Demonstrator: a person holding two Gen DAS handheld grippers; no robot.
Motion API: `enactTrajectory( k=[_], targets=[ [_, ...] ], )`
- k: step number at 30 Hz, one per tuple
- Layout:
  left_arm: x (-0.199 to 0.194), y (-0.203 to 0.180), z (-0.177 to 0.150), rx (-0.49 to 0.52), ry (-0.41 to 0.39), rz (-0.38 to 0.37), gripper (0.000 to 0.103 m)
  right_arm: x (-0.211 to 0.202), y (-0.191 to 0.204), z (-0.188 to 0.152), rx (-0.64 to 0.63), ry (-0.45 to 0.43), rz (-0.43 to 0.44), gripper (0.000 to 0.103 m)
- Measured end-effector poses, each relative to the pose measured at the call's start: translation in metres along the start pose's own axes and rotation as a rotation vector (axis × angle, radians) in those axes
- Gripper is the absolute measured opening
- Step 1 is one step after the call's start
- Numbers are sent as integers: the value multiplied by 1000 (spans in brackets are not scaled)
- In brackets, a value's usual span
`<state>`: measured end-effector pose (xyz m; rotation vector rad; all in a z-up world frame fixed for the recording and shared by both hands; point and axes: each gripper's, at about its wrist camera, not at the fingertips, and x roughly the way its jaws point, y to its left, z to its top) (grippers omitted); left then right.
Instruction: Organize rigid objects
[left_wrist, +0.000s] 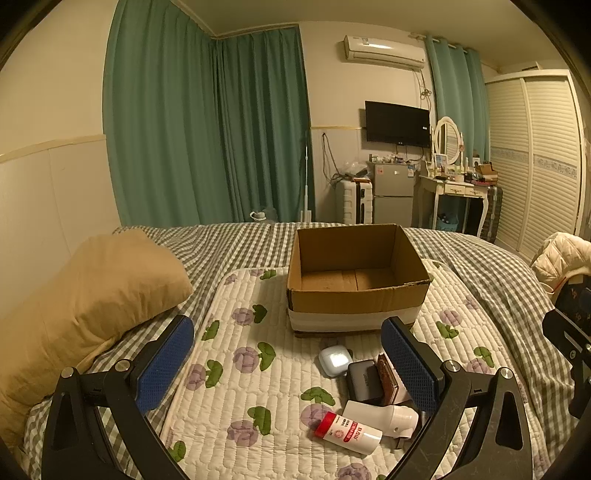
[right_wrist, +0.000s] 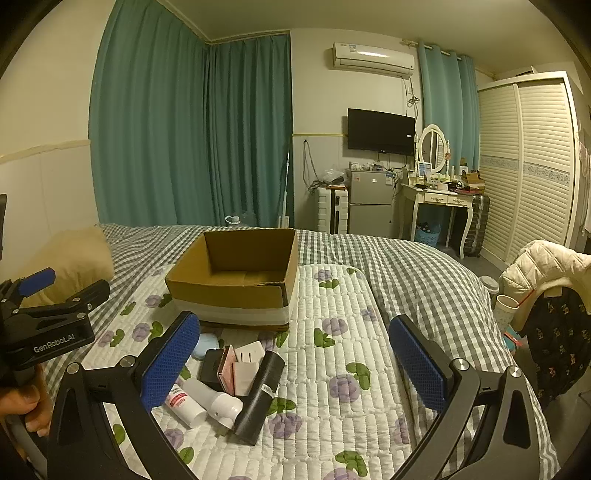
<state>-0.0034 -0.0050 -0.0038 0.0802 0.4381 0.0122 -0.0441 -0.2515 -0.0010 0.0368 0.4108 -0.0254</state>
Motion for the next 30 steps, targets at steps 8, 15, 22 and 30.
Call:
enactTrajectory(
  k=[8,15,22,30],
  targets=[
    [15,-2,-9,-26,66,-23,102,10,-11,-7,13,30,-28,103],
    [37,-16,-33,0,161,-49,102,30,-25,-18,25,82,-53,103],
    [78,-30,-78,-13,391,-96,99,62,-26,-42,2,179,-49,103],
    [109,-42,-113,-41,567,-171,98,97,-19,-70,-26,284,-11,103]
  ],
)
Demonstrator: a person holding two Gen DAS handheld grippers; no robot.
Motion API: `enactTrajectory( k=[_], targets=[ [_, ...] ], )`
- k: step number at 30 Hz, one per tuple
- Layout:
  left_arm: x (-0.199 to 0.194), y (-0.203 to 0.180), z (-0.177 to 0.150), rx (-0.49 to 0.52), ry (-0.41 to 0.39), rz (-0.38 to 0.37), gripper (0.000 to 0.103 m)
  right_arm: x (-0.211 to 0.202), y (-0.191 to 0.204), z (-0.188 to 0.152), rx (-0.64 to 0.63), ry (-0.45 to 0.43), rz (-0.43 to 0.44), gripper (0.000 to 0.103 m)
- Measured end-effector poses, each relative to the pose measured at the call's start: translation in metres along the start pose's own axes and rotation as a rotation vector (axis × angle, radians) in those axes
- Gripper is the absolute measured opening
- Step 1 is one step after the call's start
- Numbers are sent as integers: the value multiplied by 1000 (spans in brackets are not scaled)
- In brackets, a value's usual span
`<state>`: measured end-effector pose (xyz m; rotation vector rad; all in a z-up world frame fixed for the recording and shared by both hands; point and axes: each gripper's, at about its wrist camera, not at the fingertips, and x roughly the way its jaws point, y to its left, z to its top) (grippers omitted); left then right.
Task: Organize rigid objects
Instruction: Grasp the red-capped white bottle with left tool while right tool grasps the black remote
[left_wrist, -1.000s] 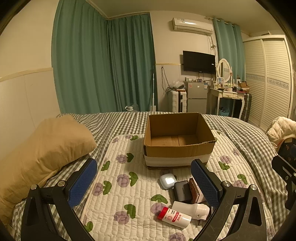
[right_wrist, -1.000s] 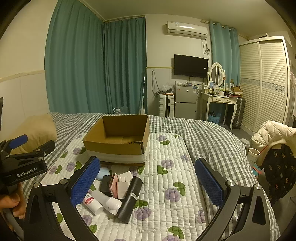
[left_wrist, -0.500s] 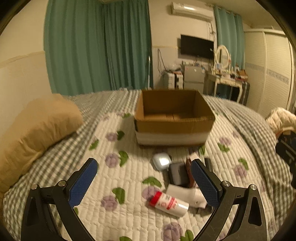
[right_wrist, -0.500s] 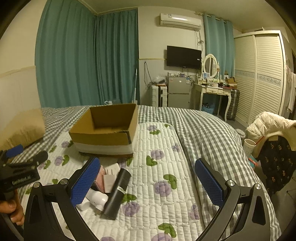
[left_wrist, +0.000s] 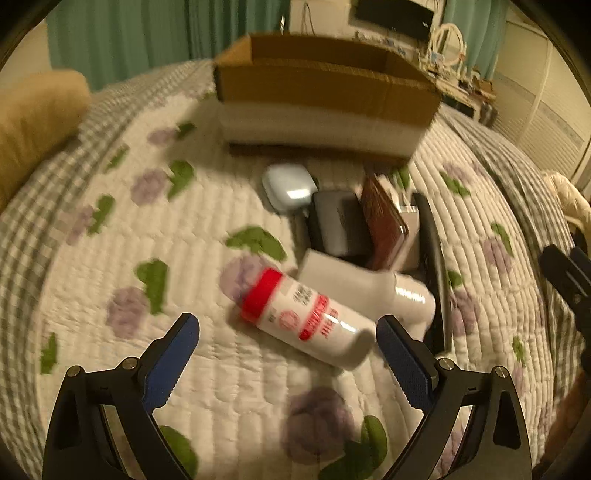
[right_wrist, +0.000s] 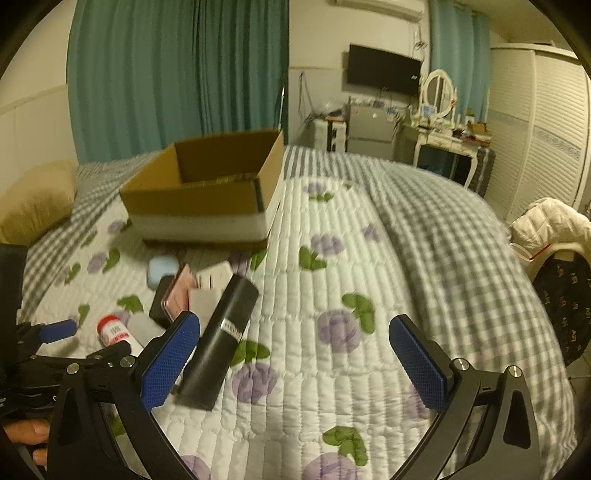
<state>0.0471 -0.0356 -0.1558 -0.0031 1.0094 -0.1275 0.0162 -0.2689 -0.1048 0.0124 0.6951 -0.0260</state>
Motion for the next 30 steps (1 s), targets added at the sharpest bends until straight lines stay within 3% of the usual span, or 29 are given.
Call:
enactTrajectory(
  k=[4,7,12,15,19,25,30],
  targets=[
    [16,-2,-2,-2,58,-17,98,14,2,-6,1,35,20,103],
    [22,7,2,-33,57,-22,98,28,1,-12,19,81,49,103],
    [24,23,2,30,63,49,98,40,1,-14,24,113,54,103],
    [22,43,0,14,74,106,98,46,2,-14,29,129,62,103],
    [12,58,8,-48,44,80,98,55,9,-12,28,148,65,103],
    [5,48,26,-76,4,41,98,75,16,-4,40,192,32,103],
    [24,49,40,-110,19,55,98,88,22,-5,57,235,62,103]
  ],
)
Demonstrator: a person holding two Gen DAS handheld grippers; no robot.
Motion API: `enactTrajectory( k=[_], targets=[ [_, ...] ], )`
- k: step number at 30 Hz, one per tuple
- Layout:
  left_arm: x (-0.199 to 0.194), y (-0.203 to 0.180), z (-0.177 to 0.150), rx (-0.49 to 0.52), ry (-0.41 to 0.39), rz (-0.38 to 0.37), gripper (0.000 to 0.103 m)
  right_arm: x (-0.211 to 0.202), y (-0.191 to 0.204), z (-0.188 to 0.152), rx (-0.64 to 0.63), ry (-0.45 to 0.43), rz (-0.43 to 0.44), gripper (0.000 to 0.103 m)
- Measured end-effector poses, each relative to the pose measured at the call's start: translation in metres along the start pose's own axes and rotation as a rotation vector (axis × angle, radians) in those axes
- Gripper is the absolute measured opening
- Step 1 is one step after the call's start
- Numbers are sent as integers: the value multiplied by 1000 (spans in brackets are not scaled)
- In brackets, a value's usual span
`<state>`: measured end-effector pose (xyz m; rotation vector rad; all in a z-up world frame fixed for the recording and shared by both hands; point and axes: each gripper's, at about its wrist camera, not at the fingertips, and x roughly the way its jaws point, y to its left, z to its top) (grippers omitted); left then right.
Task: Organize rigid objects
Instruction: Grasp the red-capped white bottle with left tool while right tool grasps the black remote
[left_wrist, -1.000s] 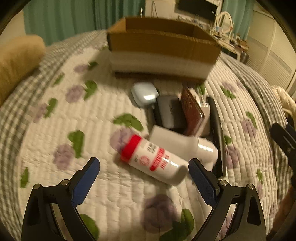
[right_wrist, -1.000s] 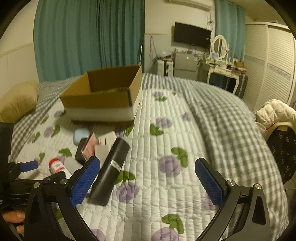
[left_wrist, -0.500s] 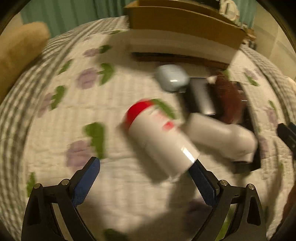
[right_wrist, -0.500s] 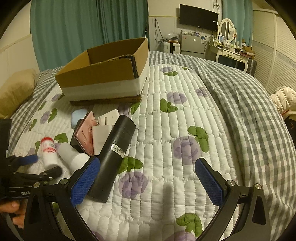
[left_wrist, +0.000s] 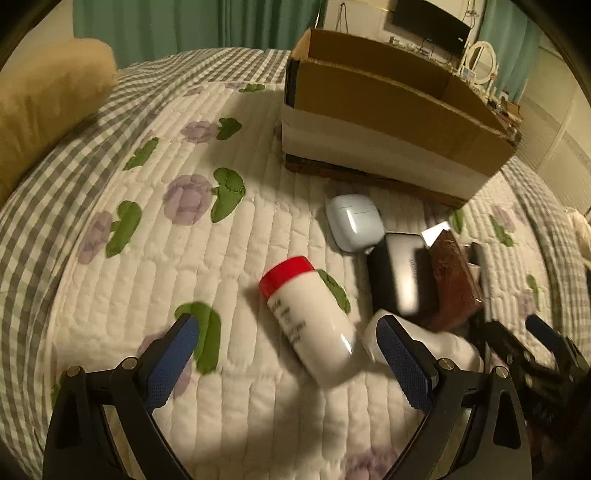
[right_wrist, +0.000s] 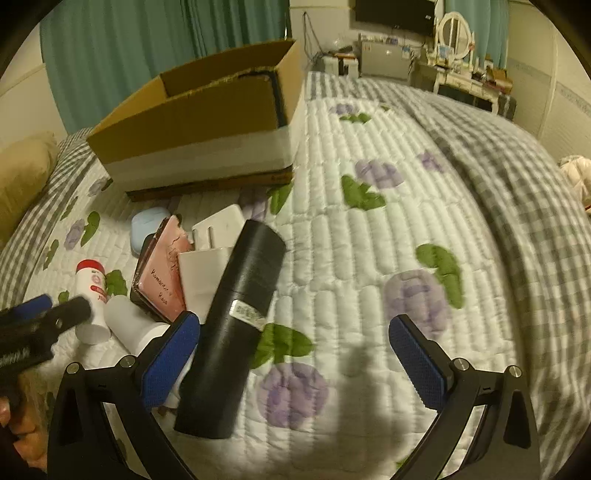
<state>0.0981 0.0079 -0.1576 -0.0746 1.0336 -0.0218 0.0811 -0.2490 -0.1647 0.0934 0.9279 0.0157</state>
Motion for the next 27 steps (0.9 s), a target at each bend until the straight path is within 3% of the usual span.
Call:
enactTrajectory(
  k=[2,4,7,8,9,10,15,17,19,20,21,27],
  targets=[
    [15,4,-2,-18,42,2,98,9,6,-3,-17,30,-1,103],
    [20,9,-4,-31,37,7,97,12,4,-5,-19,42,-12,103],
    [18,13,-7,13,-6,78,79,11,-2,-5,-9,52,-11,103],
    [20,14,-8,28,2,81,78,11,-1,-5,-18,55,-34,97],
    [21,15,-8,38,0,75,78,13,0,-6,-34,62,-60,82],
    [23,16,-6,51,-6,71,78,13,0,-6,-34,62,-60,78],
    [35,4,13,143,-66,106,76,20,2,-10,-57,77,-85,75],
    [35,-1,14,183,-92,107,67,19,3,-11,-60,73,-67,68],
    [34,-4,10,214,-112,84,45,17,6,-11,-70,71,-57,56],
    [32,-6,7,228,-118,87,39,16,9,-12,-78,69,-41,41],
    [31,-7,6,235,-123,78,36,14,11,-12,-84,65,-38,34],
    [16,1,-3,219,-156,57,36,6,11,-17,-63,47,12,27]
  ],
)
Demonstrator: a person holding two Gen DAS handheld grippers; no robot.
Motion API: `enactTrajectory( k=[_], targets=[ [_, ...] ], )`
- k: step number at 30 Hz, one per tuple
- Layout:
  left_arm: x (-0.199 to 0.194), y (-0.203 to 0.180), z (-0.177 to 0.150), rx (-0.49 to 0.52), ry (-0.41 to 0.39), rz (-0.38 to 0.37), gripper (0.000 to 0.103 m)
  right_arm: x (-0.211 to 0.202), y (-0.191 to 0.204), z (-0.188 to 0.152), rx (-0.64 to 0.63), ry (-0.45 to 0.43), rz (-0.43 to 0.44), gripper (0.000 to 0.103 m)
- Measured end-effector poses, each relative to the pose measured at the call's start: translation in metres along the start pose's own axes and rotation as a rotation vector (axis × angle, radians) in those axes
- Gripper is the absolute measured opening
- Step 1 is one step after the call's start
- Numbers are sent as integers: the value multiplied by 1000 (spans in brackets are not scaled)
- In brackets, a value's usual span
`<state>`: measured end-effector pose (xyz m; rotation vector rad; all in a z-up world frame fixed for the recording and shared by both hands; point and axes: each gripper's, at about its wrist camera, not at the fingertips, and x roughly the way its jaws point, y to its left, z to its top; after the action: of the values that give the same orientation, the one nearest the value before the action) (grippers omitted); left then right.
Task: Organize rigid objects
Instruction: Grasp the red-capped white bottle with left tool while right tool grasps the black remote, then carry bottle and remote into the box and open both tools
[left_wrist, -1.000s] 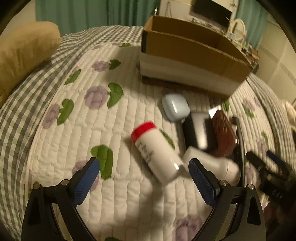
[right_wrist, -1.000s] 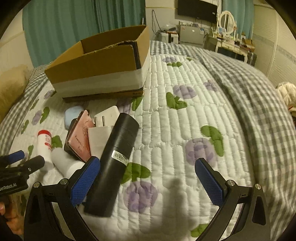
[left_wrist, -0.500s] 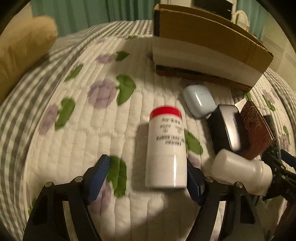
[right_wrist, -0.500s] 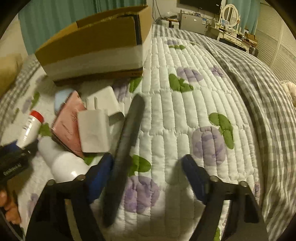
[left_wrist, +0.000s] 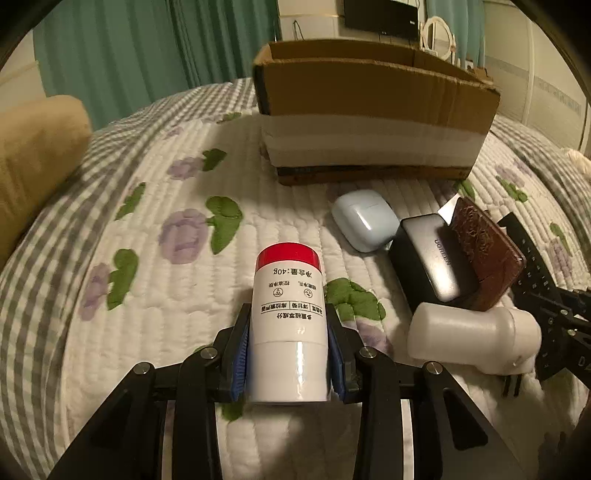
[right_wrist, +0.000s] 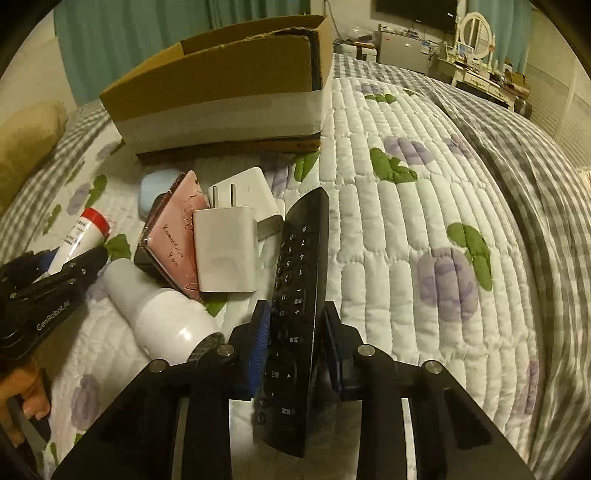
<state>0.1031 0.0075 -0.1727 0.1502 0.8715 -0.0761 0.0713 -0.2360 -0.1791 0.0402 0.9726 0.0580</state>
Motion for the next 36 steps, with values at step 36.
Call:
enactTrajectory(
  k=[36],
  targets=[
    [-155,8,41,-27,-291,-167,36,-175,32,18,27,-437,42,20]
  ],
)
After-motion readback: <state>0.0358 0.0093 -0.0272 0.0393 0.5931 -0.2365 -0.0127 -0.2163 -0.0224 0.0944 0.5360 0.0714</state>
